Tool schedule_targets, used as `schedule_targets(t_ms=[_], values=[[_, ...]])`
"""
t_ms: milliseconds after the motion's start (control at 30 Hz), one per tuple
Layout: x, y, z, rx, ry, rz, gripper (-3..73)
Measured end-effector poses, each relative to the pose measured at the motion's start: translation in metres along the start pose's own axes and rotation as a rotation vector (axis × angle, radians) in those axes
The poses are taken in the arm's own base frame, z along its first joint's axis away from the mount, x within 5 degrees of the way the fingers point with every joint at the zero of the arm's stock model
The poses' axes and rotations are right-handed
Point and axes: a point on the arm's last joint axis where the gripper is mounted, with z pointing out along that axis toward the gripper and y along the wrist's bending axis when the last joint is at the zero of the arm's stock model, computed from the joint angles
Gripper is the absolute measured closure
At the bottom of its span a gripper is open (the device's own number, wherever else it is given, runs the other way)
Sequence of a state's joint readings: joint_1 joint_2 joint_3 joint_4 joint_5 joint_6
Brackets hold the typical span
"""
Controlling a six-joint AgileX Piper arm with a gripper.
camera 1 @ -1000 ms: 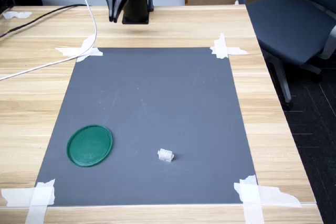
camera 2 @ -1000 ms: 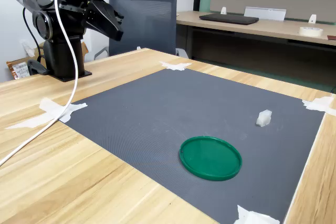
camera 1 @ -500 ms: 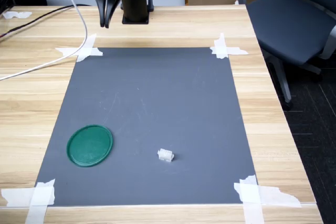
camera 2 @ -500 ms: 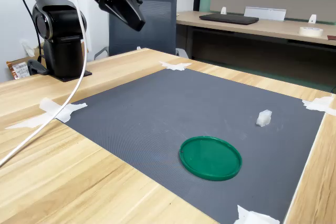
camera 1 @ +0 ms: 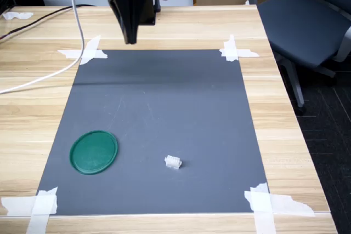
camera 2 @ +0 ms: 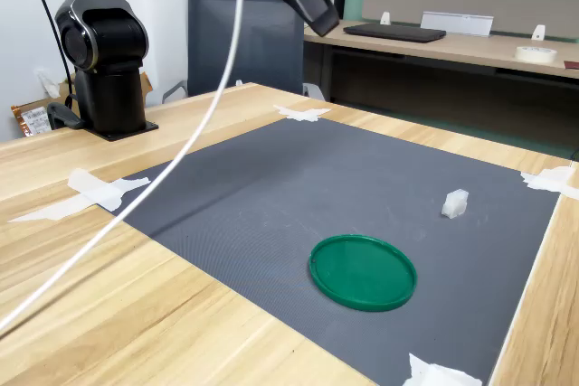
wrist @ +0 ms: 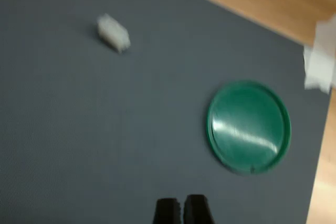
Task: Grasp a white terminal and put it in the green lid.
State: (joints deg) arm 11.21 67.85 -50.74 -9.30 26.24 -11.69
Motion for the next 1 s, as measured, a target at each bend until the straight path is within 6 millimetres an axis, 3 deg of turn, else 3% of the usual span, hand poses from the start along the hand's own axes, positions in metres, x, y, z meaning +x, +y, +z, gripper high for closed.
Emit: schedule_targets(t_ms=[300, 500, 667, 833, 1000], values=[[-0.043, -0.004, 0.021, -0.015, -0.034, -0.014, 72.4], [-0.051, -0.004, 0.047, -0.039, 0.066, -0.029, 72.4], [-0.058, -0.003, 0.068, -0.099, 0.156, -0.147, 71.9], [-0.065, 0.003, 0.086, -0.216, 0.247, -0.220, 66.4], [-0.070, 0.007, 0.103, -0.283, 0.294, -0.268, 54.5]])
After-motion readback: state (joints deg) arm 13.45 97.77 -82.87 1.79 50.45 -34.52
